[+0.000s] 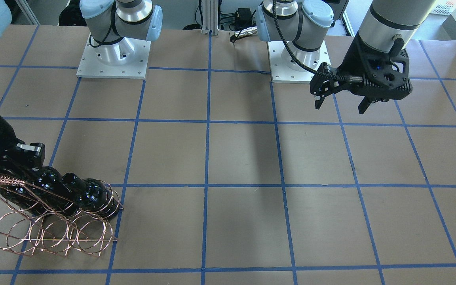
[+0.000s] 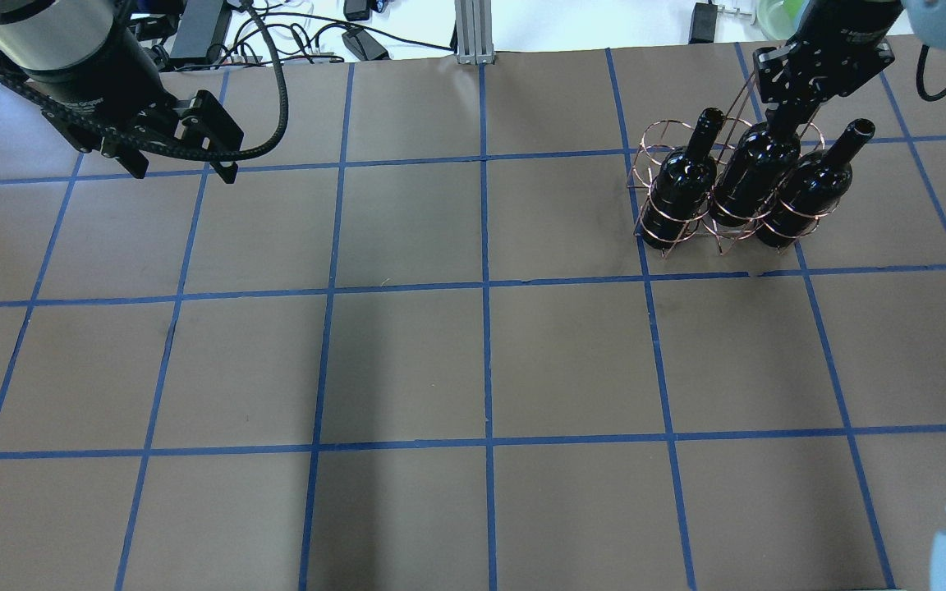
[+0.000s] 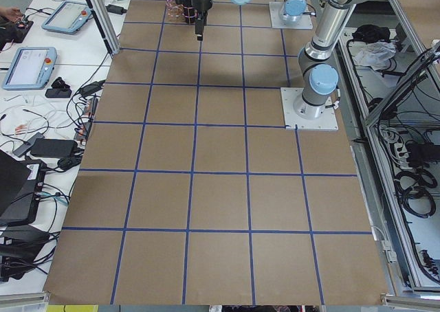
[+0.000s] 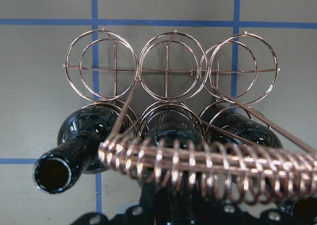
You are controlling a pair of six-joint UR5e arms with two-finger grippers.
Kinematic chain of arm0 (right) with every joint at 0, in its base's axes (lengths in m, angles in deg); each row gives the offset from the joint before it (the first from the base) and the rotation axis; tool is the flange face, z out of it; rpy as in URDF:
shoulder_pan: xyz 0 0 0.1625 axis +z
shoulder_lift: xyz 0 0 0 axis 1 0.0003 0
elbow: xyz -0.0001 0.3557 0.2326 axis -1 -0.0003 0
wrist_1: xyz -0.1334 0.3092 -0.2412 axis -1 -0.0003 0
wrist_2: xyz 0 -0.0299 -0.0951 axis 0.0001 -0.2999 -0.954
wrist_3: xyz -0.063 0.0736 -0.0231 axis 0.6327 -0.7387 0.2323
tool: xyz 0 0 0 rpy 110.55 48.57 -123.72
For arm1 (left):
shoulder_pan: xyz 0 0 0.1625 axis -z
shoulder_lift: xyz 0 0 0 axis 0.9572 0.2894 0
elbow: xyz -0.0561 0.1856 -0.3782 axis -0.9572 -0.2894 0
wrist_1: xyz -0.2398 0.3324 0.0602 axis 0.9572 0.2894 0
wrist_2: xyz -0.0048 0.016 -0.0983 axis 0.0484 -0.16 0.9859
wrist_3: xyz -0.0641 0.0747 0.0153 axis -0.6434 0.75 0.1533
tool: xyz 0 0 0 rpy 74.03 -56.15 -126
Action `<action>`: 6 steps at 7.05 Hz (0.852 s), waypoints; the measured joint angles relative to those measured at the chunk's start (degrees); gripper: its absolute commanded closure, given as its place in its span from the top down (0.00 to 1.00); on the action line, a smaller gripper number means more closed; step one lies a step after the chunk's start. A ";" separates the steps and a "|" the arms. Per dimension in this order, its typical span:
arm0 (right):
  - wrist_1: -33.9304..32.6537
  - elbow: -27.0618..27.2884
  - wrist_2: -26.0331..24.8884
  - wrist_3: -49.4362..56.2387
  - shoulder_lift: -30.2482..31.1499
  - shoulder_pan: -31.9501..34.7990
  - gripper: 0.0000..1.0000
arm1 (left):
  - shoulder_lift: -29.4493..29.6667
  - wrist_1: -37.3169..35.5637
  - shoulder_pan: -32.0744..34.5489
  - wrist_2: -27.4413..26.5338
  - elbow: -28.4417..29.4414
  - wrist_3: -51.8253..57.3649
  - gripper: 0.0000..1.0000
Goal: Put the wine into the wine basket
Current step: 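Open the right gripper and release the bottle into the rack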
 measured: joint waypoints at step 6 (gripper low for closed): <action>-0.96 1.15 -0.35 0.48 2.00 -0.04 1.00 | 0.11 0.01 -0.05 0.00 -0.06 0.07 1.00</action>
